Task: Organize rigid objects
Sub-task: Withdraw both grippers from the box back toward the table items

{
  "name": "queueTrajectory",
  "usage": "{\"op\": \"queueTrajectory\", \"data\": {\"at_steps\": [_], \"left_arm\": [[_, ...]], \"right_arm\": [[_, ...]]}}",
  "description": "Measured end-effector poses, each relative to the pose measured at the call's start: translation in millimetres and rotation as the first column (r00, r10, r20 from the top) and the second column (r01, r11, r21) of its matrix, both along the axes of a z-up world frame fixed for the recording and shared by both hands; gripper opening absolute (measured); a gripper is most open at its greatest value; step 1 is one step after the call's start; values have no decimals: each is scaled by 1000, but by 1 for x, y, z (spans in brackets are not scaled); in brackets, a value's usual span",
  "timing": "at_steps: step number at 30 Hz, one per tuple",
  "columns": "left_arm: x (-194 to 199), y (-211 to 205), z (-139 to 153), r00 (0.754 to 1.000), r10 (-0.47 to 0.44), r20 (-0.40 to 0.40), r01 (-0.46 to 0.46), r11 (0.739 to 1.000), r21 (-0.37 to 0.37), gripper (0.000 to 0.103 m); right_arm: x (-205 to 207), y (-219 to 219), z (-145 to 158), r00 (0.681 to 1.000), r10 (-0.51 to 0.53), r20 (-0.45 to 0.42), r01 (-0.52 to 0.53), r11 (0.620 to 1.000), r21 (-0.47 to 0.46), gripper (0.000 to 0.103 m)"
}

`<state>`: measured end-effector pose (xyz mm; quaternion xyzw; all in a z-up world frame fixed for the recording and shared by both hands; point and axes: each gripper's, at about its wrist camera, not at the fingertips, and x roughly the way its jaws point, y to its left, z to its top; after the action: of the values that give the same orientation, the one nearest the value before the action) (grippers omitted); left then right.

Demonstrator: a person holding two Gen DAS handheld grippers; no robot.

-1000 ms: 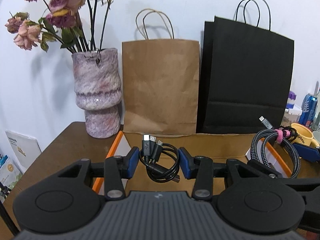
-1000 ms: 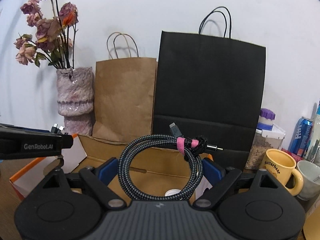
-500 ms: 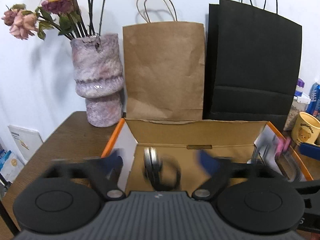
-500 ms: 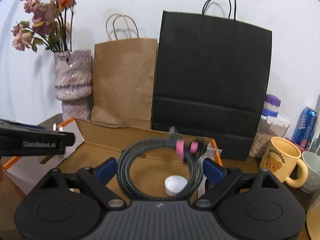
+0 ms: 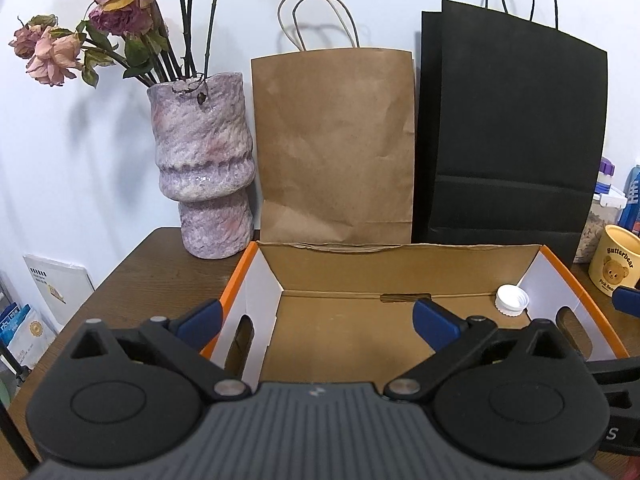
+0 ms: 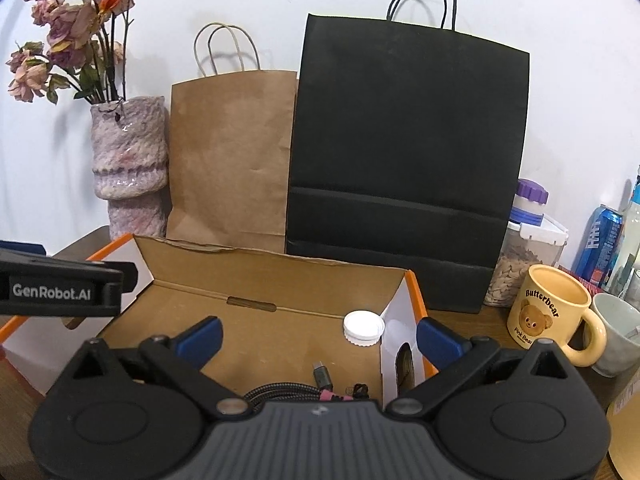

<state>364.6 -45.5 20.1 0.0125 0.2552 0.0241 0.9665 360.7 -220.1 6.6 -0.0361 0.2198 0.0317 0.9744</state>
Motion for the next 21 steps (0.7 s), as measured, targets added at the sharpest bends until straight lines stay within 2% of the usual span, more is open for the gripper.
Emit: {"op": "queueTrajectory", "data": {"at_steps": [11, 21], "left_arm": [[-1, -1, 1, 1000, -3, 5, 3, 1000, 1, 103], [-12, 0, 9, 1000, -3, 21, 3, 1000, -5, 103]], "right_arm": [[-1, 1, 1, 1000, 3, 1, -3, 1000, -1, 103], [-15, 5, 13, 1000, 17, 12, -17, 1000, 3, 103]]}}
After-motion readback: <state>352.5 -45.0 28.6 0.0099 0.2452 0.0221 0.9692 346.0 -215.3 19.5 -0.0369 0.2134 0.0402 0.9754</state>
